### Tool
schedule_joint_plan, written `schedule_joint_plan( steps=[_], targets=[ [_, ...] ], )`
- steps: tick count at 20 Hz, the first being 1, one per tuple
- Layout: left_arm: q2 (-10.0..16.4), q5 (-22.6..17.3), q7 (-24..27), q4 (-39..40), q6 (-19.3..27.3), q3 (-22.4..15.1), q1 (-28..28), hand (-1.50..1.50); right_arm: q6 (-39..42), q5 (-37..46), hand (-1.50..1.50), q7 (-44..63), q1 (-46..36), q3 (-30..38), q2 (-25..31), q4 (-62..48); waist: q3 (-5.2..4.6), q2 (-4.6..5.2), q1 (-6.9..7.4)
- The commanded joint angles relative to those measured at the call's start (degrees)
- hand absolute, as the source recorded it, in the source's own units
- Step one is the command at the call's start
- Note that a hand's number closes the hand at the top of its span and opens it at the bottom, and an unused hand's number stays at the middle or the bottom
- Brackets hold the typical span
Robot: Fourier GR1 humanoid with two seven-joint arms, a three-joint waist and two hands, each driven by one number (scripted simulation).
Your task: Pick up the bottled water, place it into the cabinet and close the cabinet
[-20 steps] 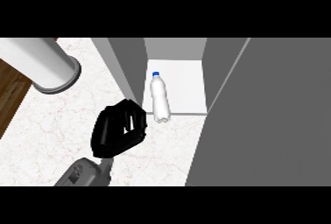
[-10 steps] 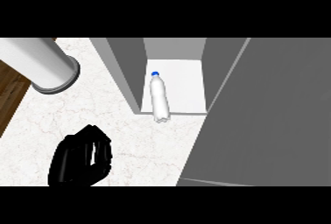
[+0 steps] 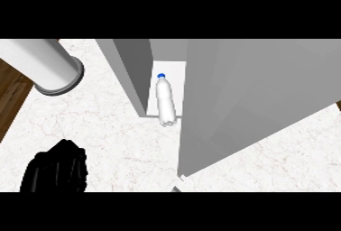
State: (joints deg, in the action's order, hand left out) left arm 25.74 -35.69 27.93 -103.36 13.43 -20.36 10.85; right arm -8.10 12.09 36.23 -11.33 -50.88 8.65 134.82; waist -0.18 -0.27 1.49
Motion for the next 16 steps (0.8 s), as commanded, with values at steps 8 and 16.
schedule_joint_plan(
  steps=[8,16],
  targets=[
    [4.6,-4.0,1.2,-3.4,-6.1,6.1,6.1,1.50,-13.6,-1.6,1.50,2.9,-19.3,4.3,-8.1,-15.2,-0.04,0.45,1.66],
    [6.9,-5.9,1.3,-2.9,-11.5,9.1,9.2,1.50,-10.0,-20.5,1.50,-4.6,-30.3,21.9,-8.5,-35.6,0.17,0.85,1.22]
  ],
)
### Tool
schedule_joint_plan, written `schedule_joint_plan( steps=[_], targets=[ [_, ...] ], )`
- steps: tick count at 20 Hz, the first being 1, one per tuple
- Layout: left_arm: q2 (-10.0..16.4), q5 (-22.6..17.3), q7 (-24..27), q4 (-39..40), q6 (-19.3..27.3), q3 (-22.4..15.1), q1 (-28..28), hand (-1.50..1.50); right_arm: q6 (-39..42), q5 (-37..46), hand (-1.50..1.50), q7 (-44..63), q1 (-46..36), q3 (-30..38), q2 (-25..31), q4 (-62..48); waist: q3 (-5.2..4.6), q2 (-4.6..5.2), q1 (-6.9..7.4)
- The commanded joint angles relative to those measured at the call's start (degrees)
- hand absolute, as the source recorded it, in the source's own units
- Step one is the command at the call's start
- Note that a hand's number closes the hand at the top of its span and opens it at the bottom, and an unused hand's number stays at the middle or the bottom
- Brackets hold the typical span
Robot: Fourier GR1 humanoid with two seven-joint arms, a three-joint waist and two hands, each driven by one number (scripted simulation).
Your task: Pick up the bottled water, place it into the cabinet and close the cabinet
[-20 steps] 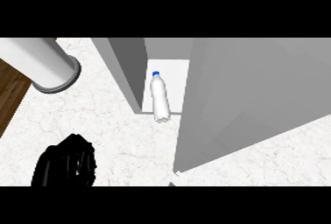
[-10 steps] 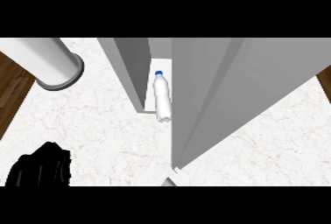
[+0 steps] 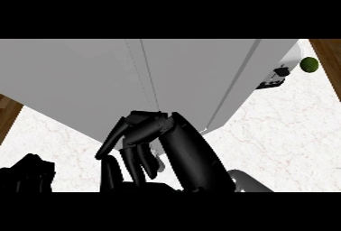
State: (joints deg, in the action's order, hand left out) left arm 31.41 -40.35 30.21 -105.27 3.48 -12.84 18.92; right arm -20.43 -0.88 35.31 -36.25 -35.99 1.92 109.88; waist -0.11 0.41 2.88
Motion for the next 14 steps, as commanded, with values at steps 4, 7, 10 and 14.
schedule_joint_plan(
  steps=[4,7,10,14],
  targets=[
    [1.3,-2.1,0.1,0.1,-3.6,3.9,2.3,1.50,8.9,-14.2,1.50,-10.5,-6.3,12.8,-1.9,-21.9,0.11,0.14,-0.83],
    [0.9,-0.1,3.2,0.5,-6.4,3.4,5.8,1.50,13.4,-14.9,1.50,-16.4,-9.8,16.7,-1.9,-32.5,0.09,0.04,-0.64],
    [0.6,-0.9,0.9,-0.1,-4.8,4.8,4.2,1.50,19.8,-17.1,1.50,-19.1,-13.9,22.6,1.3,-38.6,0.12,0.04,-1.27],
    [1.1,-1.4,-0.2,-0.9,-5.0,5.3,3.9,1.50,21.1,-16.7,1.50,-21.4,-14.6,24.1,2.5,-43.7,0.13,0.25,-1.03]
  ],
)
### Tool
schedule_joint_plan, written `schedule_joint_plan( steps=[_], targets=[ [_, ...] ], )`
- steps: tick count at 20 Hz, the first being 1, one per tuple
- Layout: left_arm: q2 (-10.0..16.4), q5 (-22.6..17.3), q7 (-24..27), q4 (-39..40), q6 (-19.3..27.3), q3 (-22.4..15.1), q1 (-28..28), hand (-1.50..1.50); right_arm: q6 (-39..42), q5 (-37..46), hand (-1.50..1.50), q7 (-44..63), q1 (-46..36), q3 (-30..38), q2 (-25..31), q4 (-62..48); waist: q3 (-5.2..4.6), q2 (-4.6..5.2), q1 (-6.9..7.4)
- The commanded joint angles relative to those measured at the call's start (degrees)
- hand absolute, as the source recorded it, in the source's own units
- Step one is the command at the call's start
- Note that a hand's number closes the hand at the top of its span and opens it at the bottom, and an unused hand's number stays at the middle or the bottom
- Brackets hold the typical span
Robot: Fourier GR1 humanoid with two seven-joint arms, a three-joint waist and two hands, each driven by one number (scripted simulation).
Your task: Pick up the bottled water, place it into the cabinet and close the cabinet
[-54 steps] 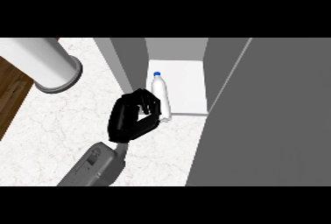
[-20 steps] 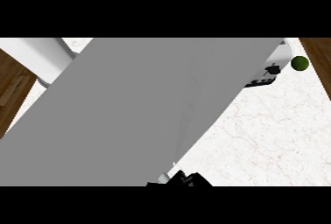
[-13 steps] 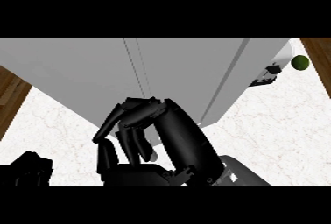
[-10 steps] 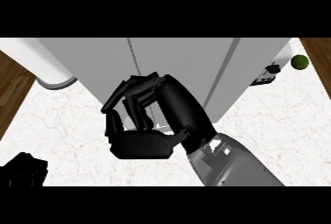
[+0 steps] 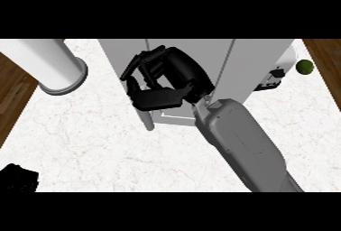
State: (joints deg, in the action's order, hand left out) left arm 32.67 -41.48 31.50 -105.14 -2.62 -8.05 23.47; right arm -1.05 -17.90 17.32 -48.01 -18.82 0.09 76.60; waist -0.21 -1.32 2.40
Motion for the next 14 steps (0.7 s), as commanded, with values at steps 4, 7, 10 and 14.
schedule_joint_plan(
  steps=[4,7,10,14],
  targets=[
    [0.8,-0.3,-1.1,-0.9,-1.0,0.8,0.4,1.50,3.0,1.5,1.50,-7.9,-1.6,6.6,5.1,-13.5,0.22,2.37,0.23],
    [0.2,-0.3,-2.0,-1.7,0.5,0.9,-2.3,1.50,6.5,-1.0,1.50,-6.7,-3.7,9.1,8.5,-14.2,0.24,2.64,-0.36],
    [0.4,0.3,-2.4,-1.3,0.0,0.1,-2.5,1.50,5.8,-0.6,1.50,-8.1,-5.0,8.9,6.6,-16.2,0.18,2.65,0.18],
    [-0.8,0.8,-1.9,-0.9,0.3,-0.5,-1.9,1.50,6.8,-0.4,1.50,-9.3,-4.9,8.6,7.1,-17.3,0.14,2.59,0.37]
  ],
)
